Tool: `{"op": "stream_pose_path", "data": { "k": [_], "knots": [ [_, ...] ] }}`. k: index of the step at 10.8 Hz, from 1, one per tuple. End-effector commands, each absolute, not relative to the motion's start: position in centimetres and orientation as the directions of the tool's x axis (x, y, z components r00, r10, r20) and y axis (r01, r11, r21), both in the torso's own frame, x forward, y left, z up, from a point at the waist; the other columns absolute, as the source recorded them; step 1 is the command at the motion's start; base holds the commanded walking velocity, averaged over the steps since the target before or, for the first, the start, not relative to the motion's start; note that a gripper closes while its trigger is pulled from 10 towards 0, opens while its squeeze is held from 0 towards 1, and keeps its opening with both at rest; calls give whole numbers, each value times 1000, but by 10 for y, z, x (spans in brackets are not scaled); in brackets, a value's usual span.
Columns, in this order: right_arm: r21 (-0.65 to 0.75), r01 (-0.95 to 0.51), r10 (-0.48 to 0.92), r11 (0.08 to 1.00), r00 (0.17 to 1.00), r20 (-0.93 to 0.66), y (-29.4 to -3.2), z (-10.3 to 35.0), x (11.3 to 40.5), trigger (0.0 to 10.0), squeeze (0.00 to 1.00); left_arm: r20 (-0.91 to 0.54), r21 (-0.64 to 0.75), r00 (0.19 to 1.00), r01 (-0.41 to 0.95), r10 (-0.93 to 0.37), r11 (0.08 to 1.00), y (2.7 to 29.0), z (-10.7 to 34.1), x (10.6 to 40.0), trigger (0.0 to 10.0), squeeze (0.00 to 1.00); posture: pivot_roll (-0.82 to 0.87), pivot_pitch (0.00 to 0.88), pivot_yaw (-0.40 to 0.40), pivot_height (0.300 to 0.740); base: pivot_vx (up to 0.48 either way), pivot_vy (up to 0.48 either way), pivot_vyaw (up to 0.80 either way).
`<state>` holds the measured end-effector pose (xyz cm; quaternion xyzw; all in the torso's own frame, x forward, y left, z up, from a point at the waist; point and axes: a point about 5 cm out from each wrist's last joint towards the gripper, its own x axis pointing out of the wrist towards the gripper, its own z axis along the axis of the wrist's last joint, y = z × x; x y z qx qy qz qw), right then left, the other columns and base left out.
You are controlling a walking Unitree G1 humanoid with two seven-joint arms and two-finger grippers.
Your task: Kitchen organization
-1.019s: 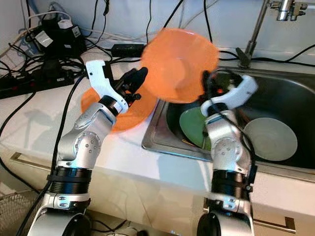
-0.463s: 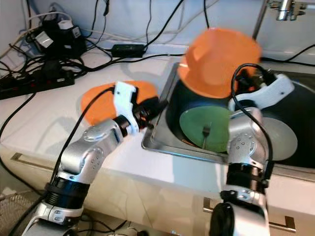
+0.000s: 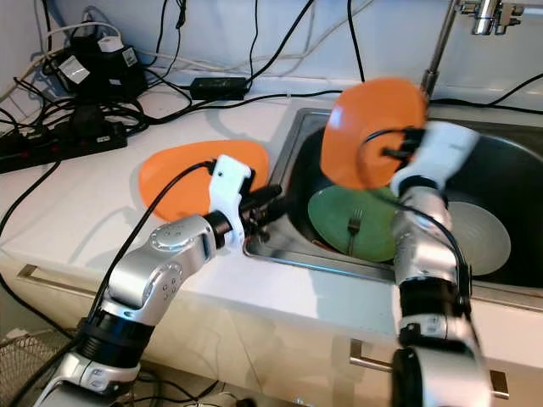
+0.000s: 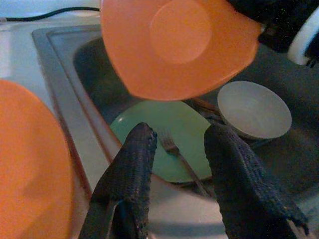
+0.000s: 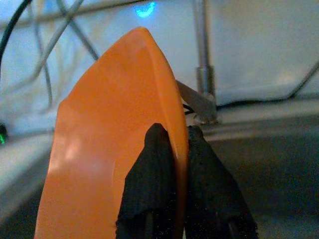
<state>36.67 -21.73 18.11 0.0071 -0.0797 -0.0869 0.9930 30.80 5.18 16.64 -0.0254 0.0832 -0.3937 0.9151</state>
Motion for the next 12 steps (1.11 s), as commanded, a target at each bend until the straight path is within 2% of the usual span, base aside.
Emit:
{"op": "stream_pose_path", "data": {
  "k": [1,3,6,12],
  "knots": [
    [-69,171,-153,983,965,211,-212,194,373,10000,0,-145,-102,654,736,-742,669,51,167,304,10000,0,66,0,82,740,0,0,0],
    [-269,138,-94,953,981,171,-208,185,377,10000,0,-172,-101,635,749,-753,655,50,163,300,10000,0,72,0,79,740,0,0,0],
    [-452,63,-41,890,997,59,-205,162,380,10000,0,-192,-91,615,764,-765,638,49,161,296,10000,0,75,0,76,740,0,0,0],
    [-459,-101,69,883,994,-87,-188,139,381,10000,0,-226,-90,573,793,-788,602,46,156,290,10000,0,75,0,86,740,0,0,0]
  ]
}}
